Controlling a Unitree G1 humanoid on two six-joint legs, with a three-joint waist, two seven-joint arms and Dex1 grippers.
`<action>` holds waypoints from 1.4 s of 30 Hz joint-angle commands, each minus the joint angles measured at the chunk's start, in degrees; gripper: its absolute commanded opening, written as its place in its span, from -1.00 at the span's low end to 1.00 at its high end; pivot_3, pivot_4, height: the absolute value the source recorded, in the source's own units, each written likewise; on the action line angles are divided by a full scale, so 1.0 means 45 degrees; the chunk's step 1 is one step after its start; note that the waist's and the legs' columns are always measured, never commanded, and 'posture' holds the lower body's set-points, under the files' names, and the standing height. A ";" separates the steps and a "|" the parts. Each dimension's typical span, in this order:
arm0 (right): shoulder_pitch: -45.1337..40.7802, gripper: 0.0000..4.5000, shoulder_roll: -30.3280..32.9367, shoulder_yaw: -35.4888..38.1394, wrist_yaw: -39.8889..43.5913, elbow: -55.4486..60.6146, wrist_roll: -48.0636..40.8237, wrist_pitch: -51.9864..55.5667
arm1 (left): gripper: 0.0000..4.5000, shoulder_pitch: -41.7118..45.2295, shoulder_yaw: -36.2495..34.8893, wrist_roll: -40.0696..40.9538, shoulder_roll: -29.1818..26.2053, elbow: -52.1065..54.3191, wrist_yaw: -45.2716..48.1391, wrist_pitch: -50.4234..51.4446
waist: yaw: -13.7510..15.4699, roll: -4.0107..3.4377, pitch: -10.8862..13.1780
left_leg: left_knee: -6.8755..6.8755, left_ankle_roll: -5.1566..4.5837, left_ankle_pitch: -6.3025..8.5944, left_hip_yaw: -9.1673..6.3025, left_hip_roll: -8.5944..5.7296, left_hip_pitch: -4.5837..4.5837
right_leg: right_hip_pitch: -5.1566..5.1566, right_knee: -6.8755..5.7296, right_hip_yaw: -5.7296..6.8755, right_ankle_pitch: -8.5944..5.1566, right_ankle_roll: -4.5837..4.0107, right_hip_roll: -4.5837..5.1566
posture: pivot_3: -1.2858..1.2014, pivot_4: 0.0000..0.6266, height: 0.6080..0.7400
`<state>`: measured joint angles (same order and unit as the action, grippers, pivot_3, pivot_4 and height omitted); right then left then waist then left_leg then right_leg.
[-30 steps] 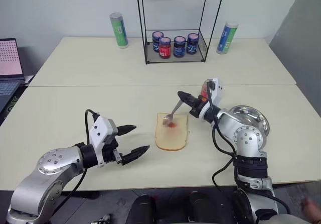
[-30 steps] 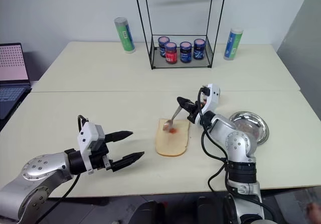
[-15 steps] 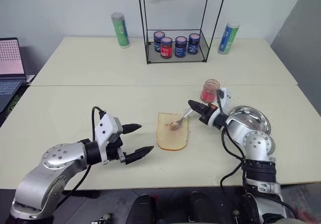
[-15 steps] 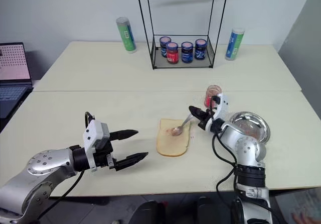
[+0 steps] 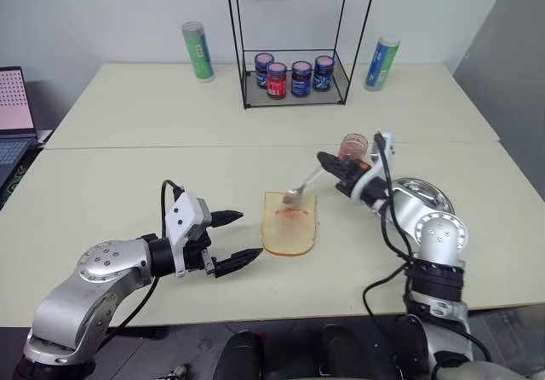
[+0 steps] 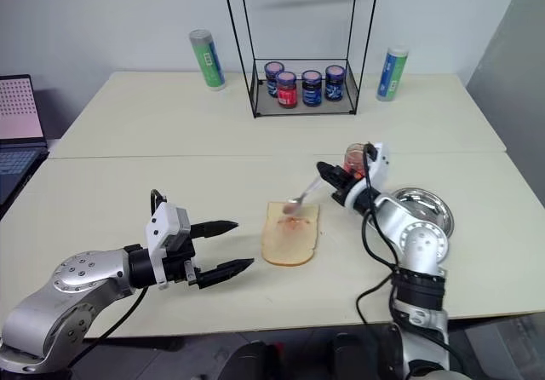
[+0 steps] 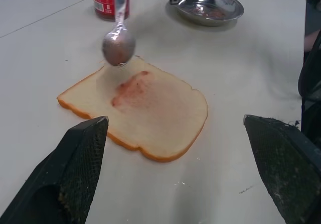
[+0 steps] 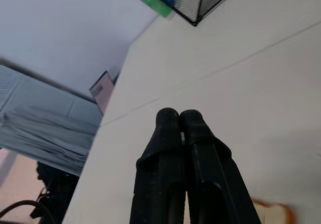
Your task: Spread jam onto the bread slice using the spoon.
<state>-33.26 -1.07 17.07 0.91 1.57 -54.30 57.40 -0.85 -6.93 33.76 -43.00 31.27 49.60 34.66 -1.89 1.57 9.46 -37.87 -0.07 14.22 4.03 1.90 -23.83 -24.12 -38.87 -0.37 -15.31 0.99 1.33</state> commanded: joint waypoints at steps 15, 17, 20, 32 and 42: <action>0.0846 -0.99 0.2248 0.0016 0.1657 -0.0943 0.1398 -0.1137 | 1.00 0.0115 0.0052 -0.0033 -0.0212 0.0208 0.0150 -0.0371 | 0.0047 0.0001 0.0000 | -0.0006 -0.0001 0.0000 0.0000 -0.0029 -0.0003 | 0.0008 0.0003 0.0001 0.0000 0.0000 0.0027 | 0.03 -0.52 1.00; 0.1004 -0.99 0.2441 0.0135 0.1631 -0.0574 0.1180 -0.0903 | 1.00 0.0204 0.0107 -0.0077 -0.0239 0.0084 0.0234 -0.0425 | 0.0057 0.0001 -0.0001 | -0.0006 -0.0001 0.0000 -0.0003 -0.0026 -0.0002 | 0.0008 0.0000 0.0004 0.0000 0.0000 0.0024 | 0.03 -0.52 1.00; 0.1144 -0.99 0.2311 0.0141 0.1493 0.0052 0.0760 -0.0530 | 1.00 0.0291 0.0158 -0.0143 -0.0245 -0.0036 0.0361 -0.0486 | 0.0050 0.0001 0.0000 | -0.0006 -0.0001 0.0000 -0.0001 -0.0027 -0.0004 | 0.0008 0.0002 0.0001 0.0000 0.0001 0.0023 | 0.03 -0.52 1.00; 0.3282 -0.99 0.1138 -0.0708 0.1425 0.0999 0.0118 0.0373 | 1.00 0.0193 0.0130 -0.0137 -0.0227 0.0082 0.0306 -0.0495 | -0.0117 0.0009 -0.0010 | 0.0005 0.0000 0.0000 0.0003 0.0011 0.0015 | 0.0007 -0.0001 -0.0009 -0.0001 0.0002 -0.0005 | 0.03 -0.52 1.00; 0.2273 -0.99 0.0909 0.0384 0.1092 0.0429 -0.1661 0.1013 | 1.00 -0.0131 -0.0183 -0.0072 -0.0287 0.0312 0.0127 -0.0421 | -0.0306 0.0007 -0.0008 | 0.0012 0.0001 0.0001 0.0011 0.0086 0.0025 | 0.0000 -0.0007 -0.0005 0.0002 -0.0033 -0.0070 | 0.03 -0.52 1.00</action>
<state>-20.53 3.89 18.64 6.29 4.02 -59.34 61.27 -1.39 -6.18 32.86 -43.62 30.56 50.52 33.28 -3.26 1.60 9.42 -37.82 -0.07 14.22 4.09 2.29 -23.71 -24.12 -38.90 -0.39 -15.28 0.81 1.00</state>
